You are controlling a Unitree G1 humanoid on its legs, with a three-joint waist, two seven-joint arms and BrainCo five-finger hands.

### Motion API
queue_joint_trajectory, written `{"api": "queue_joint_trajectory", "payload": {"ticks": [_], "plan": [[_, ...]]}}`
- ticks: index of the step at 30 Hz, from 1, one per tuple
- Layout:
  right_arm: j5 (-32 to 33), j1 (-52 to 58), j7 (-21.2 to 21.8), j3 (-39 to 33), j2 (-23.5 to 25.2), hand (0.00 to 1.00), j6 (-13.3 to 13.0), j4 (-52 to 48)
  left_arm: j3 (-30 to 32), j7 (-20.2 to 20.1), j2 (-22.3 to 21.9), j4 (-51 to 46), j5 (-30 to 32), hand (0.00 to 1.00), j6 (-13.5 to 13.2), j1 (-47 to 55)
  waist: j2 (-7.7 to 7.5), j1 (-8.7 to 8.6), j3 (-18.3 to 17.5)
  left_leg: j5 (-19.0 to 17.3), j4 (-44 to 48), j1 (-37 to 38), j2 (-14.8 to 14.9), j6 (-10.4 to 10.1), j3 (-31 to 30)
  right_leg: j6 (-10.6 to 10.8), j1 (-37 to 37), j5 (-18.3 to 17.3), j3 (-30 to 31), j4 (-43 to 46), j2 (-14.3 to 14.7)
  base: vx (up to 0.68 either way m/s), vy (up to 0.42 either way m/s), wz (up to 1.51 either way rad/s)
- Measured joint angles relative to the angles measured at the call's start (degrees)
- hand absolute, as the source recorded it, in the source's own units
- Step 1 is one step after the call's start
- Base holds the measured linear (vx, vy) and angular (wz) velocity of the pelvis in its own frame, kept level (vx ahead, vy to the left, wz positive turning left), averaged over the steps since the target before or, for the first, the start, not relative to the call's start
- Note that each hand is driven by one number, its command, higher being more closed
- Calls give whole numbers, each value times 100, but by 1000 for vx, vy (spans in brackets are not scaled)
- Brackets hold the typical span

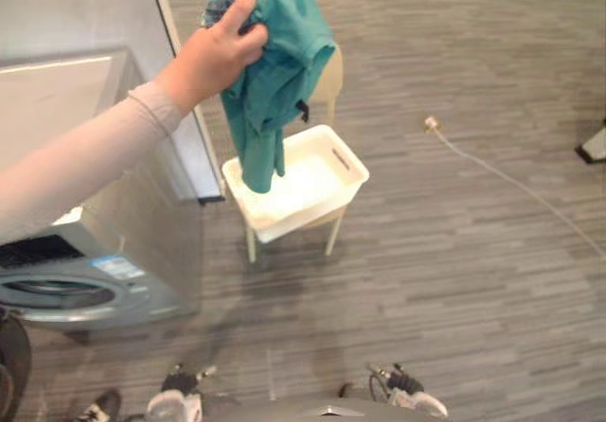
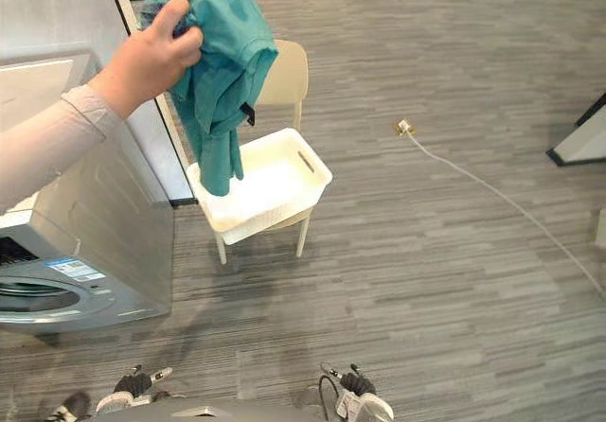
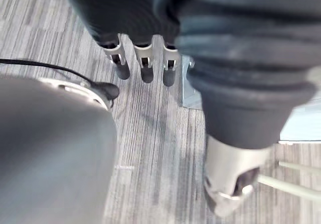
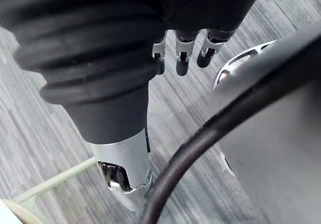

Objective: Pick up the laundry basket with both hands and put the clothes into the washing machine.

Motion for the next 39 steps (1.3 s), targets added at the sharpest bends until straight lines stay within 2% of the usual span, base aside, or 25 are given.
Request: {"api": "queue_joint_trajectory", "payload": {"ticks": [1,3,4,5,6,8,9,11,16,19,22,23,24,25,26,27,28,30,31,33,34,35,37,38,39], "plan": [[2,54,-3,76,98,0,-11,-11,80,-2,-8,-211,-105,0,-5,-150,-205,24,169,-160,1168,-582,186,841,715,-192,431,25,-433,-358,118,78,-391,136],[18,124,-9,79,-31,0,-88,-115,-220,-5,-53,-475,-102,0,-19,-153,-265,165,280,-1324,2593,-935,25,645,1176,-256,847,15,-664,-558,174,56,-210,87],[47,112,-5,78,-132,0,-145,-119,-428,-7,-144,-574,-105,0,-22,-120,-169,232,259,-1725,2869,-1037,-373,581,1157,-256,944,15,-741,-615,157,31,18,40],[258,101,9,78,-162,0,-175,-135,-626,-9,-220,-616,-109,0,-53,-90,-36,239,243,-1935,2735,-1107,-701,633,1236,-246,953,10,-837,-614,172,25,33,42],[251,98,-6,79,-119,0,-188,-141,-691,-14,-219,-611,-112,0,-61,-89,-28,218,227,-1919,2547,-1095,-774,623,1254,-234,941,4,-915,-614,168,24,21,59],[354,82,11,91,-2,0,-132,-140,-813,-56,-257,-610,-174,0,-85,-90,18,236,184,-1799,1518,-971,-1191,464,1249,-213,691,20,-940,-625,90,24,38,75],[500,16,76,201,58,0,-132,-148,-810,-124,-243,-608,-227,0,-96,-108,-61,286,233,-1437,943,-888,-1445,524,1219,-189,578,84,-933,-670,7,6,48,58],[698,-29,125,404,79,0,-129,-194,-794,-141,-161,-584,-271,0,-80,-70,-115,310,251,-1041,287,-786,-1696,591,1120,-206,533,199,-902,-802,-31,-9,29,50],[512,-211,196,827,249,0,-139,-543,-751,-160,-75,-534,-315,0,-87,-64,-203,413,275,-918,-67,-460,-1804,580,1289,-170,622,329,-566,-1009,-62,-31,40,-18],[289,-202,197,790,233,0,-165,-488,-788,-158,-77,-353,-313,0,-67,-116,-189,322,185,-788,-625,-246,-1995,590,1260,-79,510,350,-385,-1044,-143,-56,73,-36],[-19,-101,147,543,188,0,-114,-281,-989,-164,-55,-341,-318,0,-60,-137,-236,241,187,-1029,-878,-103,-2296,760,974,131,523,96,-516,-846,-392,4,137,22],[-116,-4,106,419,140,0,-97,-283,-1034,-169,-34,-350,-321,0,-61,-124,-323,205,169,-1309,-765,-74,-2424,845,959,276,534,-41,-619,-574,-584,160,235,56],[-122,89,107,372,98,0,-97,-296,-1076,-166,-8,-343,-322,0,-63,-104,-318,164,98,-1483,-674,-25,-2510,814,813,344,414,-141,-611,200,-827,158,195,50],[-133,87,108,404,88,0,-99,-329,-1207,-148,26,-347,-321,0,-72,-16,-293,157,92,-1604,-638,73,-2512,879,735,199,-49,21,-365,1320,-1035,211,246,32],[-167,74,91,418,101,0,-164,-354,-1253,-150,53,-350,-321,0,-74,-12,-214,139,88,-1626,-596,151,-2476,922,675,109,-266,172,-147,1833,-1064,175,196,25],[-211,-34,121,444,107,0,-187,-396,-1286,-150,119,-387,-317,0,-76,-11,-172,56,149,-1728,-428,202,-2384,1050,550,46,-604,101,354,2524,-978,202,157,28],[-232,-77,127,487,131,0,-165,-410,-1309,-145,180,-391,-317,0,-76,-18,-214,23,170,-1798,-335,226,-2322,1056,496,62,-712,-102,522,2681,-852,202,76,39],[-323,-71,153,843,205,0,-133,-800,-1332,-140,280,-388,-280,0,-75,-44,-243,-8,184,-1847,-230,332,-2131,969,299,-1,-1028,-522,574,2335,-389,199,37,50],[-329,-57,165,897,209,0,-143,-877,-1334,-139,280,-386,-242,0,-74,-46,-236,-37,188,-1827,-233,351,-2117,937,266,-17,-1060,-510,456,2046,-374,194,27,71],[-331,-38,199,921,228,0,-138,-1061,-1426,-135,248,-393,-132,0,-74,-63,-189,-112,218,-1725,-144,373,-2104,805,307,-13,-1093,-69,169,647,-522,199,1,82],[-330,-61,194,917,223,0,-131,-1059,-1429,-133,242,-396,-87,0,-74,-66,-159,-89,236,-1734,-159,429,-2100,775,274,-1,-1079,124,171,344,-539,242,-38,64],[-328,-73,176,917,238,0,-129,-1060,-1432,-132,217,-399,-85,0,-73,-46,-122,-67,265,-1776,-157,531,-2098,682,191,57,-1014,560,158,-180,-538,257,-75,47],[-313,-62,131,907,281,0,-134,-1071,-1428,-127,281,-394,-61,0,-69,17,-174,-72,238,-1893,-149,632,-2122,497,-97,-56,-938,1161,197,-354,-609,256,-172,70],[-309,-43,123,907,288,0,-134,-1073,-1427,-128,306,-396,-4,0,-69,20,-208,-80,216,-1935,-136,635,-2135,432,-210,-140,-902,1230,171,-337,-614,314,-323,106],[-307,6,119,845,237,0,-129,-1080,-1415,-120,335,-397,55,0,-51,-12,-241,-131,158,-2209,-47,652,-2030,204,-297,-120,-845,1311,59,-250,-564,293,-293,87]]}}
